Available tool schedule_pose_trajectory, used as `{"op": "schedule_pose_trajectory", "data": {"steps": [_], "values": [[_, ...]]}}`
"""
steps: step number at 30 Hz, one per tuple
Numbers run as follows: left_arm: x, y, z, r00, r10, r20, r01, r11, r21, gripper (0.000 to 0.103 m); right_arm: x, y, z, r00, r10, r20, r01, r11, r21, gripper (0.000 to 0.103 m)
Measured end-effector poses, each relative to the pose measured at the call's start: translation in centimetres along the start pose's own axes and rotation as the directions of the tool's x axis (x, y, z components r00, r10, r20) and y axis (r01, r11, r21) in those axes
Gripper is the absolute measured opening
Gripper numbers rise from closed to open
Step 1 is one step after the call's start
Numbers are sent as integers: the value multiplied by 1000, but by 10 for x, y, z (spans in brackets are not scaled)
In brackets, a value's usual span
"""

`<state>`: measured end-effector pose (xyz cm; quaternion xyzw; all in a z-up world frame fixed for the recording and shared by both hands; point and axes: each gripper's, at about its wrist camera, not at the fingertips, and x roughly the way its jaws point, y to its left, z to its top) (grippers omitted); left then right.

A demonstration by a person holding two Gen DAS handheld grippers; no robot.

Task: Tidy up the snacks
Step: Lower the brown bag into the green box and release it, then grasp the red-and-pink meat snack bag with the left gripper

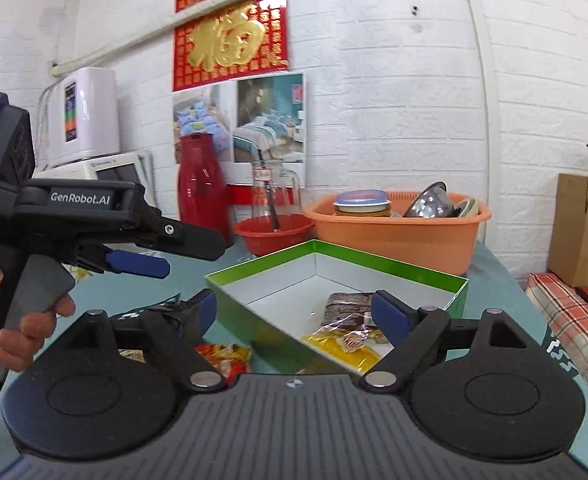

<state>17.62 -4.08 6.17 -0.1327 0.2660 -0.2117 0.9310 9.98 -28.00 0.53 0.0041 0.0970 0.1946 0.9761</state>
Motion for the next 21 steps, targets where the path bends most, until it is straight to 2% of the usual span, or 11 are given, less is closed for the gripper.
{"op": "schedule_pose_trajectory", "data": {"steps": [5,11,16,21], "values": [[-40,1,-31,1000,7,6,-7,1000,-15,103,-28,21,-18,999,39,-7,-39,999,2,103],[-76,17,-76,999,47,2,-47,997,-64,103,-40,37,-48,993,81,-82,-76,995,61,103],[-94,40,-110,992,122,-44,-126,987,-99,103,-40,60,-69,974,169,-152,-159,984,74,103],[-109,67,-124,982,180,-51,-186,970,-157,103,-29,86,-73,950,241,-200,-234,970,58,103]]}}
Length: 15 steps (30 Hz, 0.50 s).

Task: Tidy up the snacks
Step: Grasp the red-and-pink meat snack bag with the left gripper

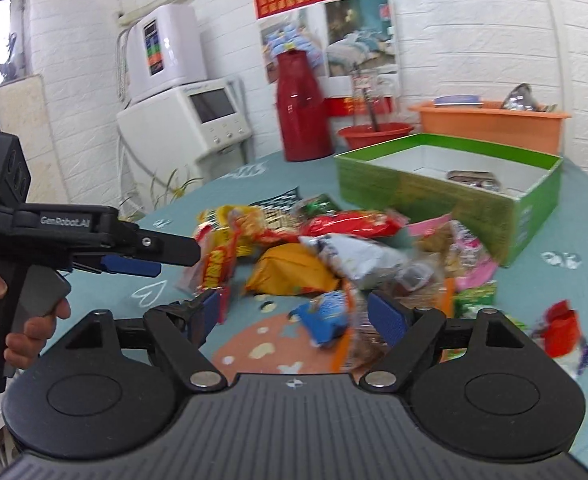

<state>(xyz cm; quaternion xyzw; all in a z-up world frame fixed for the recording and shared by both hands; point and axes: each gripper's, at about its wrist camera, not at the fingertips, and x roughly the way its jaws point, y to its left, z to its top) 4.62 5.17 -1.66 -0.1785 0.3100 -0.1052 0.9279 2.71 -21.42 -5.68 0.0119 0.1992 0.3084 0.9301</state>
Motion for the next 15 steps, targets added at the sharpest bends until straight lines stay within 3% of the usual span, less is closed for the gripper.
{"op": "schedule_pose_trajectory", "data": {"steps": [7,11,15], "values": [[3,32,11,999,-53,10,53,998,-41,103,35,28,3,993,100,-64,-101,995,-14,103],[19,50,19,990,-141,-30,138,986,-95,103,54,37,5,989,111,-96,-113,993,-16,103],[32,62,22,984,-169,-49,162,979,-122,103,69,41,5,986,103,-128,-106,994,-12,103]]}}
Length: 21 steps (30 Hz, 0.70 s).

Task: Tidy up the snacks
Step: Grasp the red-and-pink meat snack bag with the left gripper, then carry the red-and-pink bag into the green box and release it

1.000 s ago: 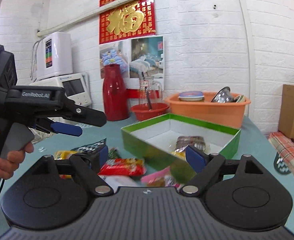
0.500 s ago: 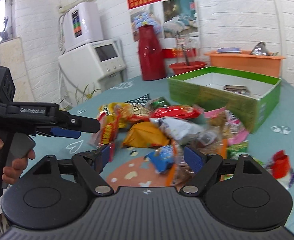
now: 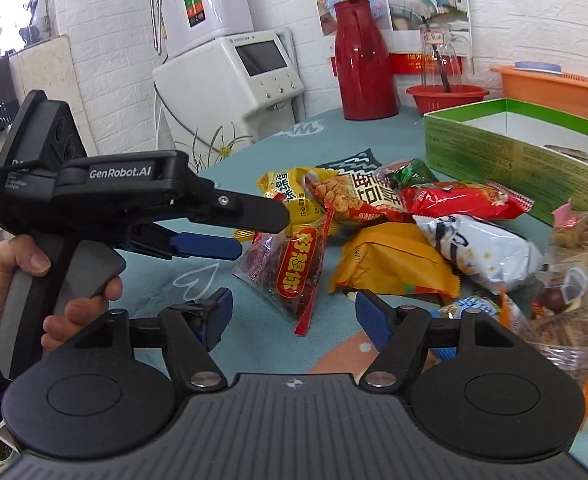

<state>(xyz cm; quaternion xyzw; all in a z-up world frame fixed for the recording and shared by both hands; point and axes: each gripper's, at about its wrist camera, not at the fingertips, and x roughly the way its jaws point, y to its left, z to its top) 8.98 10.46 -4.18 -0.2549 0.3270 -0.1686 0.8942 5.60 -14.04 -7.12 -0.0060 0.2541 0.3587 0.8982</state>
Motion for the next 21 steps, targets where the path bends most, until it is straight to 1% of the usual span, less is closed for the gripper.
{"op": "schedule_pose_trajectory", "data": {"steps": [3,5,6,7,8,9,10,14,17,21], "values": [[6,3,1,1000,-19,-20,19,1000,-2,103,9,-1,2,1000,-10,-14,10,1000,14,103],[9,3,-1,999,-23,-33,23,1000,8,103,16,-3,4,1000,-7,-25,8,999,33,100],[9,2,-2,999,-30,-33,31,999,18,103,19,-4,4,1000,-4,-26,5,999,38,94],[10,1,-3,998,-42,-40,43,999,18,103,22,-5,5,1000,-5,-30,7,999,41,77],[10,0,-4,998,-48,-41,48,999,13,103,25,-6,4,999,-2,-40,4,999,48,66],[10,-2,-6,998,-45,-39,46,999,17,103,25,-9,4,999,24,-45,-21,997,69,65],[9,-4,-8,998,-48,-39,49,998,26,103,23,-10,3,999,22,-45,-19,997,77,64],[6,-19,-14,998,-56,-40,58,997,53,103,9,-6,-1,999,-4,-43,5,1000,31,64],[6,-34,-15,997,-70,-35,73,995,75,103,-4,-12,-3,1000,-11,-22,12,999,42,63],[9,-58,-7,995,-97,-17,98,988,120,103,-22,-20,2,999,-39,31,38,999,39,63]]}}
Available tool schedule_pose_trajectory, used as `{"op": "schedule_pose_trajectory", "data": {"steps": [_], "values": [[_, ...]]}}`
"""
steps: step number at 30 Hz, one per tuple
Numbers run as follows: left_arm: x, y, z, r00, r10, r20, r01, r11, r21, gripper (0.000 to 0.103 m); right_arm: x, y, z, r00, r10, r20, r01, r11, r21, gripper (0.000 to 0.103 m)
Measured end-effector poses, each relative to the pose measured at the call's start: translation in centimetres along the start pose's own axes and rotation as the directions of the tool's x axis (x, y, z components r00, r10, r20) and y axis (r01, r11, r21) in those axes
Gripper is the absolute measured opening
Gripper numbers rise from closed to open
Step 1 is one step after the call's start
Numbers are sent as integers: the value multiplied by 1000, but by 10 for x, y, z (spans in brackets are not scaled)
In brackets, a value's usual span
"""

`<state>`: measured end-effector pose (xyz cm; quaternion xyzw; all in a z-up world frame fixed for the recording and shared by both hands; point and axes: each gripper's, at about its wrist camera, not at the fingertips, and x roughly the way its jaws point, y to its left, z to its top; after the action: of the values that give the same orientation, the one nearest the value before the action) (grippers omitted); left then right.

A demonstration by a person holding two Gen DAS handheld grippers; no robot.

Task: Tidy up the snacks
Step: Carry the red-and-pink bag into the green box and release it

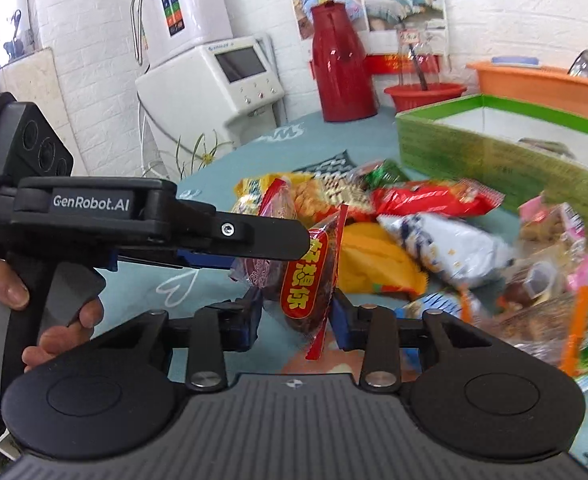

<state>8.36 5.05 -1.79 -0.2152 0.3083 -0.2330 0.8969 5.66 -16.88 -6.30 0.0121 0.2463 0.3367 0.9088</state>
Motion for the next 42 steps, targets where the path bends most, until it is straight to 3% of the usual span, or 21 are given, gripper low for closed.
{"op": "schedule_pose_trajectory", "data": {"steps": [6,16,23,32,33,35,36,38,42], "values": [[18,-37,34,998,-47,36,43,995,93,103,-23,-24,24,993,-44,112,46,999,-9,63],[93,-82,84,991,-135,24,127,971,201,103,-36,-86,59,960,-159,229,154,987,42,63],[147,-86,106,985,-171,-3,168,963,210,103,-30,-132,73,946,-217,243,201,976,88,63],[194,-75,113,987,-154,-41,159,970,183,103,-9,-175,68,947,-241,212,214,966,144,65],[197,-73,112,990,-136,-37,140,974,179,103,-5,-177,68,946,-246,211,217,964,151,68],[200,-72,111,997,-80,-12,81,981,176,103,0,-178,66,938,-283,202,256,955,148,98],[199,-72,110,998,-56,2,54,983,175,103,1,-176,65,931,-308,193,287,949,130,103],[193,-70,109,999,-34,27,29,983,180,103,0,-169,64,918,-335,210,326,942,79,103],[175,-70,111,999,-35,41,27,985,173,103,-8,-161,66,918,-323,231,319,946,56,103]]}}
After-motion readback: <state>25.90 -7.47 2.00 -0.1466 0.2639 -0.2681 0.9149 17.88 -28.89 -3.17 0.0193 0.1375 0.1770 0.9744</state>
